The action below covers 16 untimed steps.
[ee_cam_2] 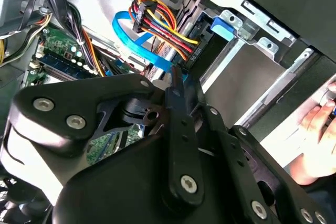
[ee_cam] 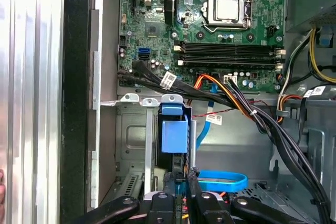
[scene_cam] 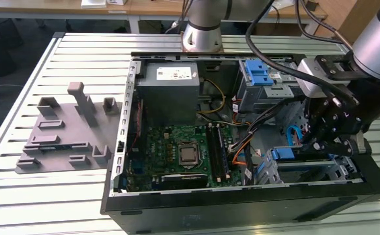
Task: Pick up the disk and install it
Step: 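Insert the second disk wire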
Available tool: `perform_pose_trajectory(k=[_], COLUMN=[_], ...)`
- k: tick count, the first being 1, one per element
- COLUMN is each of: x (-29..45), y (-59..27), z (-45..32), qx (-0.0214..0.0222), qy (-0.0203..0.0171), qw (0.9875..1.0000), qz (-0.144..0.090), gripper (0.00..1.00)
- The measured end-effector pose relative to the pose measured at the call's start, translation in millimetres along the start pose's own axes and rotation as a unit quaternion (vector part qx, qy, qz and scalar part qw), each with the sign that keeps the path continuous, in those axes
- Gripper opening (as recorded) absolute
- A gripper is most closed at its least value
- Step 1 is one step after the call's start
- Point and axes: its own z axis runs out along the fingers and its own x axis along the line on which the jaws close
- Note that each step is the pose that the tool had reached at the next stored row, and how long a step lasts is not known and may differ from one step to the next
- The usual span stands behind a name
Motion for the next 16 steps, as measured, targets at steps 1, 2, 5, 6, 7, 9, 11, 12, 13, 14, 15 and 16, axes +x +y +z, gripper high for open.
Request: perform_pose_trajectory(k=[1,2,5,6,7,9,11,12,13,14,15,16], x=[0.0,0.0,0.0,-0.1,0.0,0.0,0.0,0.0,0.0,-0.1,-0.1,0.0], y=[0.0,0.0,0.0,0.0,0.0,0.0,0.0,0.0,0.0,0.0,0.0,0.0], z=[-0.9,-1.8,-3.0,-3.2,-3.4,-3.7,-4.2,-4.4,-4.4,-4.6,-4.7,-4.8], qx=[-0.0001,-0.0002,-0.0003,-0.0004,-0.0004,-0.0004,-0.0004,-0.0004,-0.0004,-0.0004,-0.0004,-0.0004], qy=[0.0,0.0,-0.0002,-0.0001,-0.0001,-0.0001,0.0,0.0,-0.0001,-0.0001,0.0,0.0], qw=[1.0,1.0,1.0,1.0,1.0,1.0,1.0,1.0,1.0,1.0,1.0,1.0], qz=[0.0,0.0,0.0,0.0,0.0,0.0,0.0,0.0,0.0,0.0,0.0,0.0], gripper=[0.23,0.23,0.16,0.16,0.16,0.11,0.11,0.11,0.11,0.11,0.11,0.11])
